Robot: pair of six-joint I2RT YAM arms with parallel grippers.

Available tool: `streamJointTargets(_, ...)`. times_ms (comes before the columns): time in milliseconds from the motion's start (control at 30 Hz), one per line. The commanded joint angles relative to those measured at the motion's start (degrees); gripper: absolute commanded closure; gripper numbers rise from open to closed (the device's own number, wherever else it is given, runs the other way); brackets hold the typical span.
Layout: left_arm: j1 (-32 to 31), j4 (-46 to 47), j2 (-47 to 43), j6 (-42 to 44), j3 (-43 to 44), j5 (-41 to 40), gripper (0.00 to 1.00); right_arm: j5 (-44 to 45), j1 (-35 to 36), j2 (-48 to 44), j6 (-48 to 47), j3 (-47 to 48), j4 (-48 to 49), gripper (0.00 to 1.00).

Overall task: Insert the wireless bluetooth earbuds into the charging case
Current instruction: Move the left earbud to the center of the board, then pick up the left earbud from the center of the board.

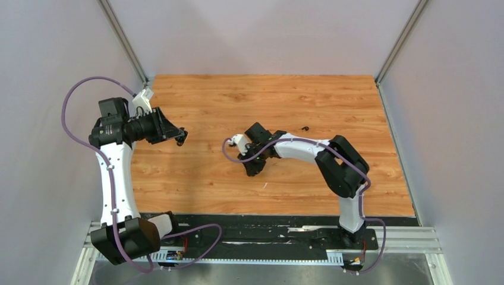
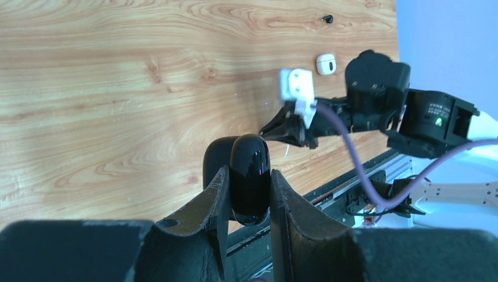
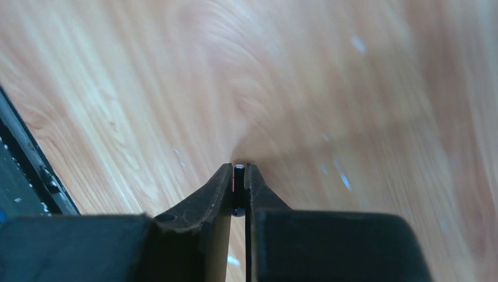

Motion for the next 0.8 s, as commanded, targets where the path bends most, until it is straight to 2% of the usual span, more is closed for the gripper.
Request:
streamJointTargets(0, 0.50, 2.61, 0.32, -1.58, 0.41, 1.86, 1.00, 3.74, -3.86, -4.16, 15.81, -5.01, 0.00, 0.82)
streamJointTargets(67, 0.50, 2.49, 0.33, -1.37, 0.39, 1.61, 1.00, 1.81, -4.12, -3.62, 15.97, -4.58, -0.09, 0.68)
streamJointTargets(133, 0.50, 1.91, 0.40, -0.93, 0.44, 1.30, 1.00, -0.06, -4.26, -2.97, 14.94, -2.67, -1.25, 0.60)
streamJointTargets(300, 0.50, 0.15, 0.53, 1.16, 0.83, 0.18, 1.00, -1.32, -8.19, -6.26, 10.15, 0.17, -3.96, 0.55)
streamJointTargets(400, 0.50, -0.93, 0.68, 2.46, 1.07, -0.01, 1.00, -4.88, -12.43, -10.91, 3.37, -0.97, -4.75, 0.55)
streamJointTargets(500, 0.50, -1.34, 0.96, 3.70, 1.00, 0.03, 1.00, -11.69, -16.04, -16.30, -11.60, -4.72, -6.42, 0.55)
streamJointTargets(567, 0.55, -1.54, 1.26, 4.39, 1.18, 0.35, 1.00, -16.74, -17.69, -20.31, -30.78, -8.76, -9.73, 0.55)
streamJointTargets(667, 0.51, -1.86, 1.92, 5.17, 1.95, 0.66, 1.00, -18.56, -18.10, -26.04, -54.44, -17.52, -9.69, 0.57)
streamJointTargets(767, 0.46, -2.00, 2.48, 6.00, 2.56, 1.18, 1.00, -19.57, -18.11, -25.82, -66.58, -22.54, -7.40, 0.60)
